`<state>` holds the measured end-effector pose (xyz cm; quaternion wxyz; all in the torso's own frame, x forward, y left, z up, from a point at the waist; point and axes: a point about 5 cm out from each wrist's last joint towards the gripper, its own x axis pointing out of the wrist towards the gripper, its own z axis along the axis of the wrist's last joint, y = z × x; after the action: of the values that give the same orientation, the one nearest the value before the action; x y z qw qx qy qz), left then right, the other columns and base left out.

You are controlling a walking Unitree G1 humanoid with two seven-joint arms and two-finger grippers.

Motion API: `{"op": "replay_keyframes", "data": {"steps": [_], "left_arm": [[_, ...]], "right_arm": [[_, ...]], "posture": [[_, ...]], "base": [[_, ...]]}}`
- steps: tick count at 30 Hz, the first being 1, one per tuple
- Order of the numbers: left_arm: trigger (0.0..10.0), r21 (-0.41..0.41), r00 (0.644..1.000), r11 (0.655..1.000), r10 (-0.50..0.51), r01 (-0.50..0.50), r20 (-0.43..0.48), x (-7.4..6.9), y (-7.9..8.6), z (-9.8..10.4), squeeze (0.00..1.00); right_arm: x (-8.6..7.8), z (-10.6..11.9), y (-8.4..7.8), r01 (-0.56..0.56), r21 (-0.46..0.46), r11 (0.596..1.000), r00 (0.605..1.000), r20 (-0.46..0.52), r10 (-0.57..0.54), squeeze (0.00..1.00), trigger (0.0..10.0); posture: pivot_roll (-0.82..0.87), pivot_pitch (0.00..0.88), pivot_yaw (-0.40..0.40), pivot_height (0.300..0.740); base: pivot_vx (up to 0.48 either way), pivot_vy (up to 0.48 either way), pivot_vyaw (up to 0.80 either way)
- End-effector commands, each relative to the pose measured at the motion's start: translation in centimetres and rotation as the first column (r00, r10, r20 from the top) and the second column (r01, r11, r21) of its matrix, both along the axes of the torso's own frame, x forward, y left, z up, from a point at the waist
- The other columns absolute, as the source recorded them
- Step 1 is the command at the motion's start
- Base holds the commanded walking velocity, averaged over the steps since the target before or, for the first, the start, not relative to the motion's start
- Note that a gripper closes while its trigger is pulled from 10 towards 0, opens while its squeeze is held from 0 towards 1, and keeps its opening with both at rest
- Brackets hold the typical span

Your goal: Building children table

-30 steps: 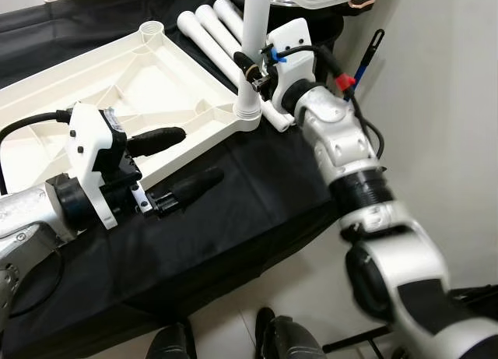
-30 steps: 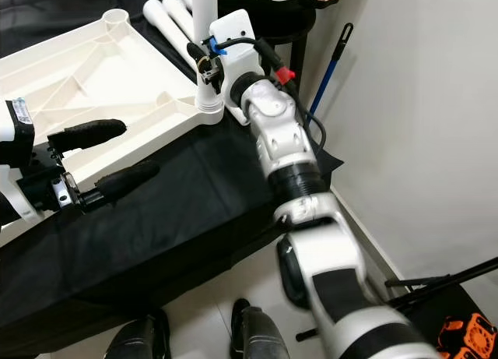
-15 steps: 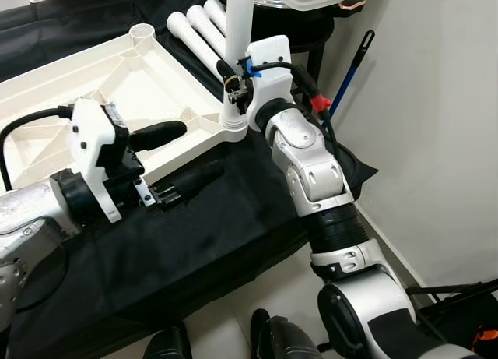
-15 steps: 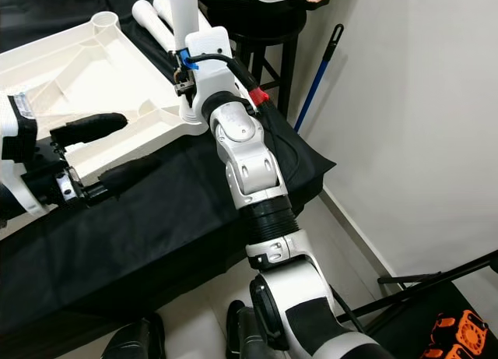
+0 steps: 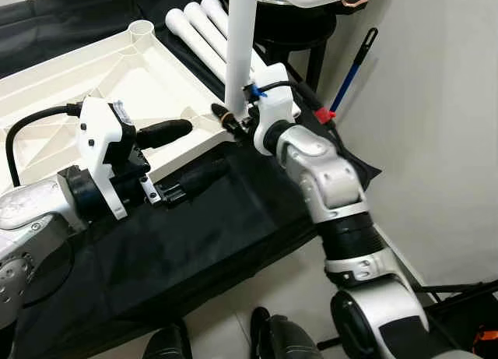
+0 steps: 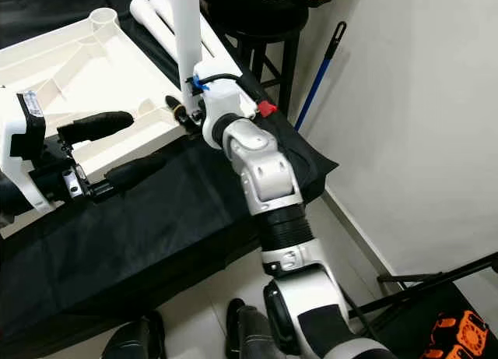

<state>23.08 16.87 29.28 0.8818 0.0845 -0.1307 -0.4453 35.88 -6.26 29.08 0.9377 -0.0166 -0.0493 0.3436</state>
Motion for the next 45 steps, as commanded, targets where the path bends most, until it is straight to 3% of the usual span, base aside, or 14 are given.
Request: {"op": "replay_keyframes", "data": {"steps": [1,3,8,9,10,12,16,27,28,29,30,31,42,45], "left_arm": [[10.0,0.002,1.000,1.000,-0.017,0.017,0.010,-0.2,-0.2,-0.1,0.00],[10.0,0.002,1.000,1.000,-0.020,0.020,0.010,-0.2,-0.2,-0.1,0.00],[10.0,0.000,1.000,1.000,-0.022,0.022,0.010,-0.1,-0.3,-0.1,0.00],[10.0,0.000,1.000,1.000,-0.023,0.023,0.009,-0.2,-0.3,-0.1,0.00],[10.0,0.001,1.000,1.000,-0.024,0.024,0.006,-0.3,-0.2,-0.2,0.00],[10.0,0.002,1.000,1.000,-0.025,0.025,0.005,-0.3,-0.2,-0.2,0.00],[10.0,0.005,1.000,1.000,-0.021,0.021,0.002,-0.5,-0.2,-0.2,0.00],[10.0,0.014,1.000,1.000,-0.017,0.017,-0.014,-1.1,0.0,-0.2,0.00],[10.0,0.016,1.000,1.000,-0.015,0.015,-0.019,-1.3,0.0,-0.2,0.00],[10.0,0.016,1.000,1.000,-0.015,0.015,-0.019,-1.3,0.0,-0.2,0.00],[10.0,0.017,1.000,1.000,-0.014,0.014,-0.021,-1.3,0.0,-0.1,0.00],[10.0,0.018,1.000,1.000,-0.014,0.015,-0.023,-1.4,0.0,-0.1,0.00],[10.0,0.020,0.999,1.000,-0.014,0.015,-0.032,-1.5,0.0,-0.1,0.00],[10.0,0.017,0.999,1.000,-0.015,0.015,-0.033,-1.4,-0.1,-0.1,0.00]], "right_arm": [[-0.5,0.8,0.1,-0.075,0.026,0.997,0.997,0.014,0.075,1.00,10.0],[0.2,1.9,-2.3,-0.115,-0.019,0.993,0.990,0.081,0.116,1.00,10.0],[1.1,2.4,-4.7,-0.167,-0.071,0.983,0.980,0.097,0.174,1.00,10.0],[1.0,2.5,-5.0,-0.227,-0.088,0.970,0.967,0.101,0.236,0.98,10.0],[1.2,2.5,-5.6,-0.307,-0.112,0.945,0.943,0.096,0.318,0.00,10.0],[1.4,2.6,-5.8,-0.356,-0.103,0.929,0.927,0.087,0.365,0.00,10.0],[2.6,2.8,-5.7,-0.337,-0.092,0.937,0.935,0.085,0.345,0.00,10.0],[3.5,3.4,-4.5,-0.383,-0.085,0.920,0.915,0.103,0.390,0.00,10.0],[3.7,3.5,-4.3,-0.374,-0.089,0.923,0.916,0.116,0.383,0.00,5.0],[3.7,3.5,-4.3,-0.374,-0.089,0.923,0.916,0.116,0.383,0.00,5.0],[3.8,3.6,-4.2,-0.374,-0.092,0.923,0.916,0.122,0.383,0.00,1.6],[3.8,3.7,-4.1,-0.378,-0.093,0.921,0.913,0.128,0.387,0.00,0.0],[4.0,4.0,-4.1,-0.356,-0.142,0.924,0.912,0.162,0.377,0.00,0.0],[4.2,4.3,-3.7,-0.284,-0.158,0.946,0.932,0.186,0.311,0.00,0.0]], "posture": [[0.01,0.251,-0.091,0.740],[0.01,0.254,-0.090,0.740],[0.01,0.259,-0.089,0.740],[0.01,0.265,-0.090,0.740],[0.02,0.273,-0.090,0.740],[0.02,0.274,-0.091,0.740],[0.04,0.293,-0.092,0.740],[0.06,0.324,-0.094,0.740],[0.07,0.337,-0.093,0.740],[0.07,0.337,-0.093,0.740],[0.07,0.340,-0.093,0.740],[0.07,0.344,-0.092,0.740],[0.07,0.350,-0.090,0.740],[0.06,0.344,-0.093,0.740]], "base": [[0.000,0.000,0.00],[0.000,0.000,0.00],[0.000,0.000,0.00],[0.000,0.000,0.00],[0.000,0.000,0.00],[0.000,0.000,0.00],[0.000,0.000,0.00],[0.000,0.000,0.00],[0.000,0.000,0.00],[0.000,0.000,0.00],[0.000,0.000,0.00],[0.000,0.000,0.00],[0.000,0.000,0.00],[0.000,0.000,0.00]]}}
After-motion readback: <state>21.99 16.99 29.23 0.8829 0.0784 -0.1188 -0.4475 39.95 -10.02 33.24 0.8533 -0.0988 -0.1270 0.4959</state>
